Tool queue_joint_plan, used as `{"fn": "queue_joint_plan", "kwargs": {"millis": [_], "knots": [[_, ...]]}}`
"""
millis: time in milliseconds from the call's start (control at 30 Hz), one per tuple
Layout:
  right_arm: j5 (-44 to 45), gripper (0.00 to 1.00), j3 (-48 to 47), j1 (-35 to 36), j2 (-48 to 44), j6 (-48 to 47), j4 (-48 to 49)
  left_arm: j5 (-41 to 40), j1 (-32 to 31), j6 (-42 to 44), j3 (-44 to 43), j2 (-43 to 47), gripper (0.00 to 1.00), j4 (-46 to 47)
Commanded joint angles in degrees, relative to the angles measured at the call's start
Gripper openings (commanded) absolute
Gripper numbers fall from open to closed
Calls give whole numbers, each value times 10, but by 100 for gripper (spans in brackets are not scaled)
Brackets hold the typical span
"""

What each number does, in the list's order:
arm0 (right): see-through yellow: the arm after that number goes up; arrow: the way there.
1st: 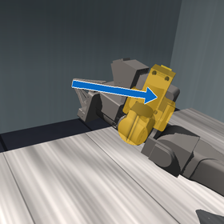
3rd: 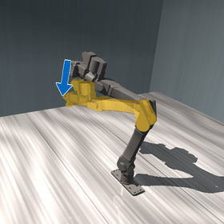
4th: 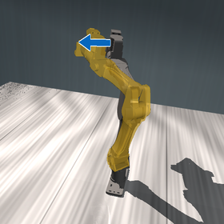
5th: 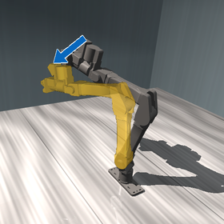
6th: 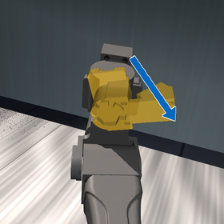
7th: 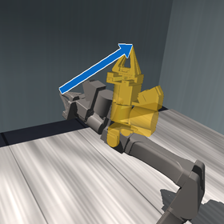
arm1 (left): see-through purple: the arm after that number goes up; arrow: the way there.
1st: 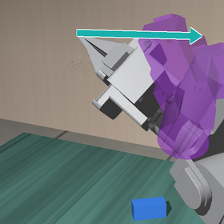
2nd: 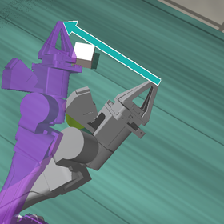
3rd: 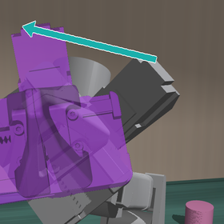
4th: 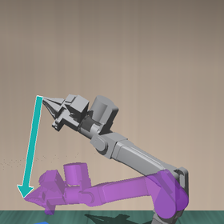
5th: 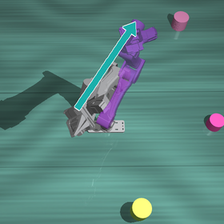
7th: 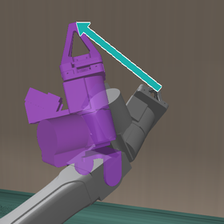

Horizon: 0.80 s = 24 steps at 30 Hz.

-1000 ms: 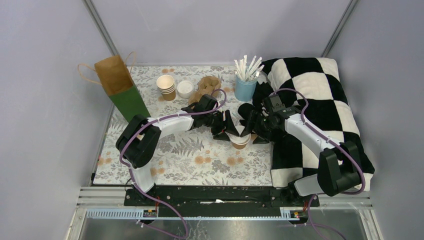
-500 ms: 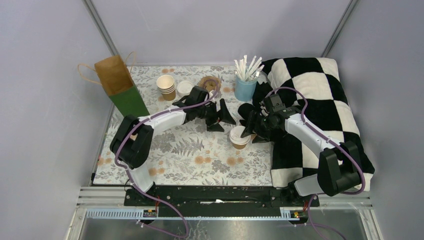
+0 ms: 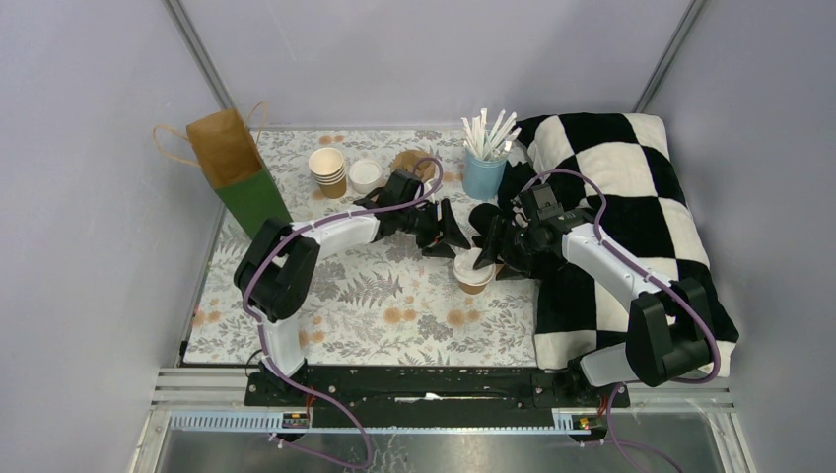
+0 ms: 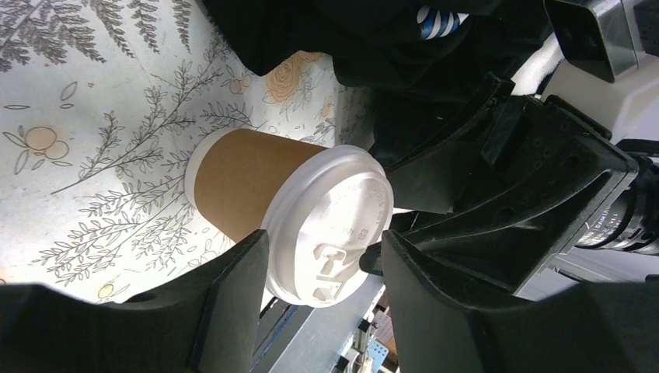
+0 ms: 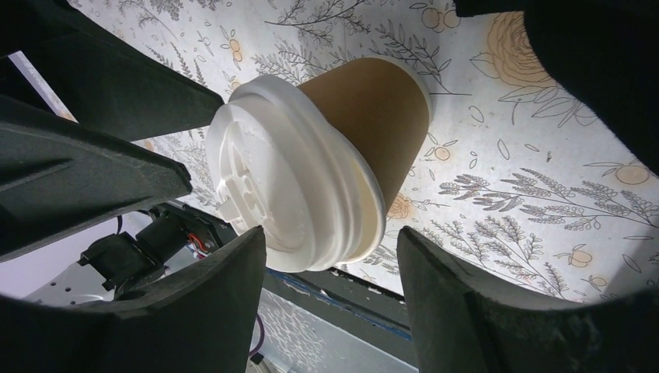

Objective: Pack the takeout coffee

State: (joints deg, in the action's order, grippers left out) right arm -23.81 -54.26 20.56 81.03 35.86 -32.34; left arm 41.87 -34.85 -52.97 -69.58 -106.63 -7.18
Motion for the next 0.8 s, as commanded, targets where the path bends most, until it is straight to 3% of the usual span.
{"fn": "queue_joint_plan", "kwargs": {"millis": [0,267,500,767], "knots": [[-25,69,-20,-3,-6,2,15,7,-12,-4,-27,9,58,22],[-27,63,-16,-3,-11,9,19,-3,-22,-14,-7,29,55,24],[-10,73,-23,-3,-18,-4,-2,-21,-22,-7,3,44,54,10],[0,75,-34,-5,-24,-6,-35,-27,-22,1,-12,45,51,-12]]}}
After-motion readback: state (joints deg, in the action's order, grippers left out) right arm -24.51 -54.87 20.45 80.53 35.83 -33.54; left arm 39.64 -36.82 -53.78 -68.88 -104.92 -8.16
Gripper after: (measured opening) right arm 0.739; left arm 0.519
